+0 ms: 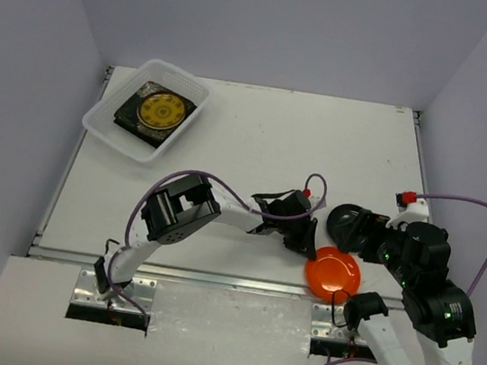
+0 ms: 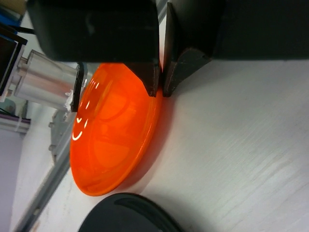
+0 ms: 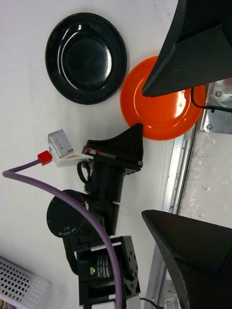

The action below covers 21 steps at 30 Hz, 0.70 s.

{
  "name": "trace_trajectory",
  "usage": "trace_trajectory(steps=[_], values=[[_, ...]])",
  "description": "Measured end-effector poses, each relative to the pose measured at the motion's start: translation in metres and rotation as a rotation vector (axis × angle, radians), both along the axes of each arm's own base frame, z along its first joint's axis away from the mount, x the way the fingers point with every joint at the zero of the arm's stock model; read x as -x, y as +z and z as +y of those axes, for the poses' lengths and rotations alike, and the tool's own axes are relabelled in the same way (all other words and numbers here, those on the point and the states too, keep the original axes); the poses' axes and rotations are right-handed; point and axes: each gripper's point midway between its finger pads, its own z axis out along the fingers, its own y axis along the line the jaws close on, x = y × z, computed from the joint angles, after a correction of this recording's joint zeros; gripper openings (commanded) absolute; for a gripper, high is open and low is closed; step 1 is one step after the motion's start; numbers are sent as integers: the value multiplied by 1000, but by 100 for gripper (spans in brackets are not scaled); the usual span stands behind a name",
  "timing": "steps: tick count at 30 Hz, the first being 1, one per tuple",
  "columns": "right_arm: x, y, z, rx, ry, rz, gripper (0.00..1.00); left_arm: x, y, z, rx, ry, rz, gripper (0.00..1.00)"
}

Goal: Place the plates into the plastic bin on the countertop

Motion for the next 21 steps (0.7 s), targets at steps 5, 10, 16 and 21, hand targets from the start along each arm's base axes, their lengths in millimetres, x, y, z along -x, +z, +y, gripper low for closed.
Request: trace_trajectory(steps=[5,10,16,21], values=[[0,-1,0,7,9,-1,99,-13,21,48,-146,89,-89,0],[-1,-1,2,4,18,-5,99,-104,102,178,-175,444,-189,0],[-8,-8,10,-14,44,11,99,-225,218,451,-80,1338,-397,0],[-15,-18,21,-37,78,48,99,-256,205,549,-117,1592,-287,0]])
